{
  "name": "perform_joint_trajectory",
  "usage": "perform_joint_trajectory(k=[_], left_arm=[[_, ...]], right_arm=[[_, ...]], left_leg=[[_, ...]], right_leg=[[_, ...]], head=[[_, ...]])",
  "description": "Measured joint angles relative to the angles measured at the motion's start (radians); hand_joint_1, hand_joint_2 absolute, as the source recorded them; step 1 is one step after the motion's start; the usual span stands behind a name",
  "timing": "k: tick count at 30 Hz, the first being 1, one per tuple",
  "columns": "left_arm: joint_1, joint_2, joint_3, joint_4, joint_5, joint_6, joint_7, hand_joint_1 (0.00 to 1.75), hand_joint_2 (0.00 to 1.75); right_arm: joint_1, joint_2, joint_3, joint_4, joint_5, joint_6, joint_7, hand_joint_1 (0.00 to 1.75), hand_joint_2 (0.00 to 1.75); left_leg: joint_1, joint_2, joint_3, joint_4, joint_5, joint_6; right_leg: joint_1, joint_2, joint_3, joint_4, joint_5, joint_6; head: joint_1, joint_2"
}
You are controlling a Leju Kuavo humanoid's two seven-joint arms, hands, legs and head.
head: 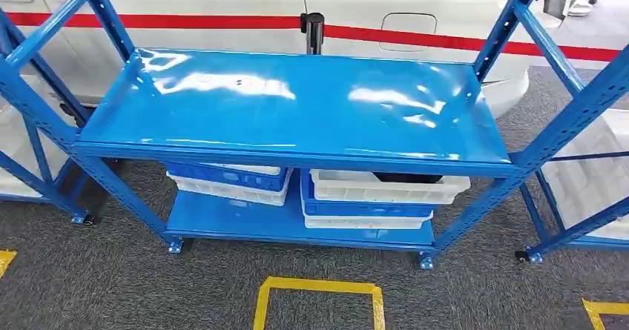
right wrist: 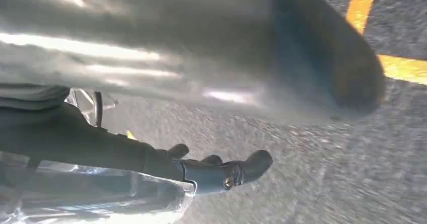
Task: Take the parts from the cabinet and place them on the table.
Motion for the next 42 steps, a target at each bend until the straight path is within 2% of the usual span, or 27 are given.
perform_joint_trajectory(k=[1, 2, 3, 4, 5, 7, 8, 9, 10, 11, 12, 13, 14, 15, 17, 18, 19, 20, 22, 23, 29, 30, 31, 32, 39, 40, 42], left_arm=[[0.0, 0.0, 0.0, 0.0, -0.001, -0.001, -0.002, 0.0, 0.0], [0.0, 0.0, 0.0, 0.0, -0.002, -0.001, -0.003, 0.0, 0.0], [0.003, 0.001, 0.0, 0.0, -0.002, -0.002, -0.005, 0.0, 0.0], [0.003, 0.001, 0.0, 0.0, -0.002, -0.002, -0.006, 0.0, 0.0], [0.002, 0.002, 0.001, 0.0, -0.002, -0.002, -0.009, 0.0, 0.0], [-0.001, 0.002, 0.001, 0.0, -0.002, -0.002, -0.011, 0.0, 0.0], [-0.002, 0.002, 0.001, 0.0, -0.004, -0.002, -0.011, 0.0, 0.0], [-0.003, 0.003, 0.001, 0.0, -0.005, -0.003, -0.011, 0.0, 0.0], [-0.002, 0.003, 0.001, 0.0, -0.005, -0.003, -0.013, 0.0, 0.0], [0.002, 0.003, 0.002, 0.0, -0.005, -0.004, -0.014, 0.0, 0.0], [0.005, 0.005, 0.002, 0.0, -0.005, -0.004, -0.014, 0.0, 0.0], [0.006, 0.005, 0.002, 0.0, -0.005, -0.004, -0.014, 0.0, 0.0], [0.006, 0.006, 0.003, 0.0, -0.003, -0.004, -0.014, 0.0, 0.0], [0.006, 0.006, 0.005, 0.0, -0.002, -0.004, -0.016, 0.0, 0.0], [0.006, 0.006, 0.006, 0.0, -0.002, -0.004, -0.02, 0.0, 0.0], [0.005, 0.008, 0.006, 0.0, -0.002, -0.004, -0.02, 0.0, 0.0], [0.004, 0.009, 0.007, 0.0, -0.002, -0.004, -0.021, 0.0, 0.0], [0.003, 0.009, 0.007, 0.0, -0.002, -0.004, -0.023, 0.0, 0.0], [0.003, 0.008, 0.007, 0.0, -0.002, -0.004, -0.029, 0.0, 0.0], [0.004, 0.008, 0.007, 0.0, -0.001, -0.004, -0.029, 0.0, 0.0], [0.004, 0.008, 0.012, 0.0, 0.011, -0.022, -0.039, 0.0, 0.0], [0.004, 0.008, 0.014, 0.0, 0.012, -0.02, -0.036, 0.0, 1.75], [0.004, 0.008, 0.017, 0.0, 0.012, -0.018, -0.034, 0.0, 1.75], [0.004, 0.009, 0.019, 0.0, 0.012, -0.015, -0.032, 0.0, 1.75], [0.004, 0.012, 0.023, 0.0, -0.002, -0.012, -0.021, 0.0, 1.75], [0.004, 0.013, 0.023, 0.0, -0.002, -0.012, -0.021, 0.0, 1.75], [0.004, 0.013, 0.023, 0.0, -0.002, -0.013, -0.023, 0.0, 1.75]], right_arm=[[0.0, -0.001, 0.0, 0.0, -0.001, -0.001, -0.002, 0.0, 0.0], [-0.003, -0.001, 0.0, 0.0, -0.001, -0.002, -0.003, 0.0, 0.0], [-0.008, 0.002, 0.0, 0.0, -0.001, -0.003, -0.003, 0.0, 0.0], [-0.008, 0.002, 0.0, 0.0, -0.001, -0.004, -0.003, 0.0, 0.0], [-0.007, 0.002, 0.0, 0.0, -0.001, -0.005, -0.004, 0.0, 0.0], [-0.003, 0.002, 0.0, 0.0, -0.004, -0.006, -0.006, 0.0, 0.0], [-0.002, 0.003, -0.001, 0.0, -0.005, -0.007, -0.006, 0.0, 0.0], [-0.001, 0.003, -0.001, 0.0, -0.005, -0.009, -0.007, 0.0, 0.0], [-0.001, 0.003, -0.002, 0.0, -0.005, -0.01, -0.008, 0.0, 0.0], [-0.003, 0.006, -0.002, 0.0, 0.003, -0.01, -0.017, 0.0, 0.0], [-0.004, 0.007, -0.002, 0.0, 0.011, -0.01, -0.021, 0.0, 0.0], [-0.003, 0.007, -0.001, 0.0, 0.022, -0.001, -0.021, 0.0, 0.0], [-0.001, 0.006, 0.0, 0.0, 0.028, 0.005, -0.021, 0.0, 0.0], [0.0, 0.006, 0.001, 0.0, 0.035, 0.009, -0.018, 0.0, 0.0], [-0.001, 0.006, 0.003, 0.0, 0.041, 0.01, -0.018, 0.0, 0.0], [-0.001, 0.006, 0.004, 0.0, 0.042, 0.01, -0.018, 0.0, 0.0], [-0.001, 0.007, 0.005, 0.0, 0.043, 0.01, -0.018, 0.0, 0.0], [-0.002, 0.007, 0.007, 0.0, 0.047, 0.01, -0.018, 0.0, 0.0], [-0.001, 0.006, 0.009, 0.0, 0.05, 0.008, -0.018, 0.0, 0.0], [-0.001, 0.006, 0.01, 0.0, 0.05, 0.008, -0.018, 0.0, 0.0], [-0.001, 0.006, 0.015, 0.0, 0.05, 0.007, -0.011, 0.0, 0.0], [-0.001, 0.006, 0.015, 0.0, 0.05, 0.007, -0.011, 0.0, 0.0], [-0.001, 0.006, 0.015, 0.0, 0.05, 0.007, -0.011, 0.0, 0.0], [0.0, 0.006, 0.015, 0.0, 0.05, 0.007, -0.011, 0.0, 1.75], [-0.001, 0.007, 0.015, 0.0, 0.05, -0.001, -0.013, 0.0, 1.75], [-0.001, 0.007, 0.015, 0.0, 0.05, -0.001, -0.013, 0.0, 0.0], [-0.001, 0.007, 0.015, 0.0, 0.05, -0.002, -0.014, 0.0, 0.0]], left_leg=[[0.001, 0.01, 0.002, 0.002, -0.003, -0.004], [-0.004, 0.02, 0.006, 0.008, -0.008, -0.013], [-0.013, 0.032, 0.005, 0.014, -0.017, -0.024], [-0.013, 0.041, 0.009, 0.014, -0.02, -0.028], [-0.013, 0.05, 0.012, 0.013, -0.019, -0.03], [-0.004, 0.07, 0.018, 0.014, -0.024, -0.041], [0.006, 0.048, 0.018, 0.022, -0.034, -0.05], [0.007, -0.005, 0.005, 0.054, -0.064, -0.054], [0.007, -0.022, -0.006, 0.082, -0.084, -0.054], [0.007, -0.054, -0.065, 0.208, -0.152, -0.055], [0.007, -0.061, -0.1, 0.278, -0.178, -0.054], [0.007, -0.064, -0.125, 0.322, -0.183, -0.052], [0.007, -0.066, -0.128, 0.316, -0.163, -0.048], [0.006, -0.066, -0.112, 0.27, -0.125, -0.042], [0.002, -0.072, -0.037, 0.104, -0.034, -0.024], [-0.001, -0.081, -0.013, 0.053, -0.017, -0.015], [-0.002, -0.085, -0.01, 0.039, -0.025, -0.014], [-0.006, -0.076, -0.013, 0.035, -0.02, -0.017], [-0.009, -0.076, -0.013, 0.029, -0.016, -0.036], [-0.014, -0.076, -0.012, 0.029, -0.015, -0.031], [-0.026, -0.076, -0.016, 0.03, -0.012, -0.018], [-0.027, -0.076, -0.016, 0.031, -0.011, -0.016], [-0.028, -0.076, -0.016, 0.031, -0.01, -0.015], [-0.028, -0.076, -0.016, 0.031, -0.01, -0.015], [-0.028, -0.076, -0.017, 0.031, -0.012, -0.011], [-0.028, -0.076, -0.017, 0.031, -0.012, -0.011], [-0.028, -0.076, -0.017, 0.031, -0.012, -0.011]], right_leg=[[-0.003, -0.02, 0.053, -0.094, 0.031, 0.011], [-0.004, -0.08, 0.108, -0.183, 0.053, 0.017], [0.006, -0.094, 0.113, -0.195, 0.056, 0.006], [0.004, -0.076, 0.112, -0.197, 0.061, -0.007], [0.004, -0.067, 0.108, -0.193, 0.059, -0.015], [0.003, -0.043, 0.103, -0.193, 0.061, -0.029], [-0.005, -0.031, 0.11, -0.196, 0.064, -0.037], [-0.003, -0.023, 0.109, -0.196, 0.066, -0.042], [-0.001, -0.019, 0.107, -0.196, 0.067, -0.045], [0.004, -0.004, 0.103, -0.195, 0.071, -0.053], [0.007, 0.003, 0.102, -0.195, 0.071, -0.056], [0.01, 0.015, 0.102, -0.195, 0.072, -0.058], [0.012, 0.022, 0.103, -0.195, 0.072, -0.058], [0.014, 0.029, 0.104, -0.194, 0.072, -0.058], [0.018, 0.039, 0.108, -0.195, 0.072, -0.058], [0.016, 0.04, 0.108, -0.195, 0.072, -0.058], [0.02, 0.04, 0.108, -0.194, 0.072, -0.057], [0.028, 0.041, 0.103, -0.193, 0.071, -0.053], [0.037, 0.039, 0.092, -0.189, 0.065, -0.055], [0.029, 0.039, 0.091, -0.189, 0.065, -0.053], [0.027, 0.039, 0.098, -0.191, 0.072, -0.042], [0.026, 0.039, 0.097, -0.191, 0.074, -0.039], [0.025, 0.039, 0.096, -0.192, 0.074, -0.039], [0.024, 0.039, 0.097, -0.192, 0.074, -0.039], [0.023, 0.039, 0.097, -0.193, 0.074, -0.039], [0.023, 0.039, 0.097, -0.193, 0.074, -0.039], [0.024, 0.039, 0.097, -0.193, 0.074, -0.039]], head=[[0.0, 0.0], [0.0, 0.0], [0.004, 0.0], [0.001, 0.0], [-0.005, 0.0], [-0.005, 0.0], [-0.006, 0.0], [-0.006, 0.0], [-0.006, 0.0], [-0.007, 0.0], [-0.007, 0.0], [-0.007, 0.0], [-0.007, 0.0], [-0.007, 0.0], [-0.007, 0.0], [-0.007, 0.0], [-0.007, 0.0], [-0.006, 0.0], [-0.006, 0.0], [-0.006, 0.0], [-0.006, 0.0], [-0.006, 0.0], [-0.006, 0.0], [-0.006, 0.0], [-0.006, 0.0], [-0.006, 0.0], [-0.006, 0.0]])
